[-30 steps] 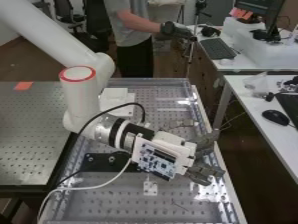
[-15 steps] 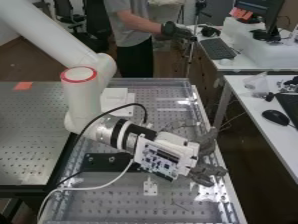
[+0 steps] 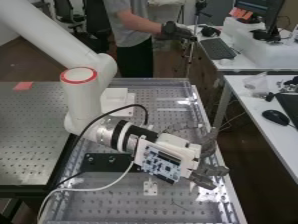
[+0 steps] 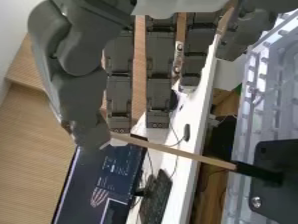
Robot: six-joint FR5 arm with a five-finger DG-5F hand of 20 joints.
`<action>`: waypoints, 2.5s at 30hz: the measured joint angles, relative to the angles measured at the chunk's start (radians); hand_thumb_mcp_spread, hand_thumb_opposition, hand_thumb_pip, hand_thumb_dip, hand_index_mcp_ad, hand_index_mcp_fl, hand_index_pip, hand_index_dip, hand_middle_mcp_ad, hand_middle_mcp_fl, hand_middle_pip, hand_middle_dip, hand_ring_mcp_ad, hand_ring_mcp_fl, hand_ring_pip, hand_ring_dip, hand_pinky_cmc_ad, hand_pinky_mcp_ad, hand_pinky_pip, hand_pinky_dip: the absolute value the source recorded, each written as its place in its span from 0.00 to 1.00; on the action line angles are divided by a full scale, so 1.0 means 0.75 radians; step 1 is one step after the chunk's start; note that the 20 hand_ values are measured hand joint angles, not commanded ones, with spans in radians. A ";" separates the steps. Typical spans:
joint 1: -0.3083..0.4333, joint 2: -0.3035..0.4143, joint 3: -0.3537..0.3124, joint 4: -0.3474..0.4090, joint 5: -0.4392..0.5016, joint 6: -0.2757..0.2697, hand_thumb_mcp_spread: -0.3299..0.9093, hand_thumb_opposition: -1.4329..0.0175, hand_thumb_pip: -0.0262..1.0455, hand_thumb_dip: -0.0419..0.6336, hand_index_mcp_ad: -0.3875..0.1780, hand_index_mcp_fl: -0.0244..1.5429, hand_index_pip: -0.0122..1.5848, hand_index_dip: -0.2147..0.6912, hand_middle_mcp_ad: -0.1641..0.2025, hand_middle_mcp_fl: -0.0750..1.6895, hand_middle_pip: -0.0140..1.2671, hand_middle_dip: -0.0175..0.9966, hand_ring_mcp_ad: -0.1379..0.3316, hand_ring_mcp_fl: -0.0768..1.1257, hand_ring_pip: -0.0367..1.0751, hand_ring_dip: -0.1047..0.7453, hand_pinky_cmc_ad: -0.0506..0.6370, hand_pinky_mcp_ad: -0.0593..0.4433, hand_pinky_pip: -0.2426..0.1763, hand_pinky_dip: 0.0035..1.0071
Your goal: Grab the chopstick and place it in the clear container
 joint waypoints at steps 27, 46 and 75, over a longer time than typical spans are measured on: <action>-0.015 -0.023 0.054 -0.049 -0.071 0.020 0.77 0.33 0.46 0.47 0.25 0.56 0.50 0.52 0.52 0.58 0.19 0.65 0.51 0.39 0.13 0.51 0.44 0.51 0.39 0.13; -0.032 -0.039 0.077 -0.073 -0.078 -0.004 0.74 0.39 0.48 0.49 0.26 0.55 0.39 0.49 0.52 0.58 0.18 0.65 0.51 0.39 0.12 0.51 0.44 0.52 0.38 0.13; -0.039 -0.042 0.081 -0.076 -0.091 -0.012 0.74 0.39 0.47 0.49 0.26 0.55 0.33 0.49 0.52 0.67 0.21 0.65 0.48 0.43 0.13 0.56 0.45 0.51 0.43 0.13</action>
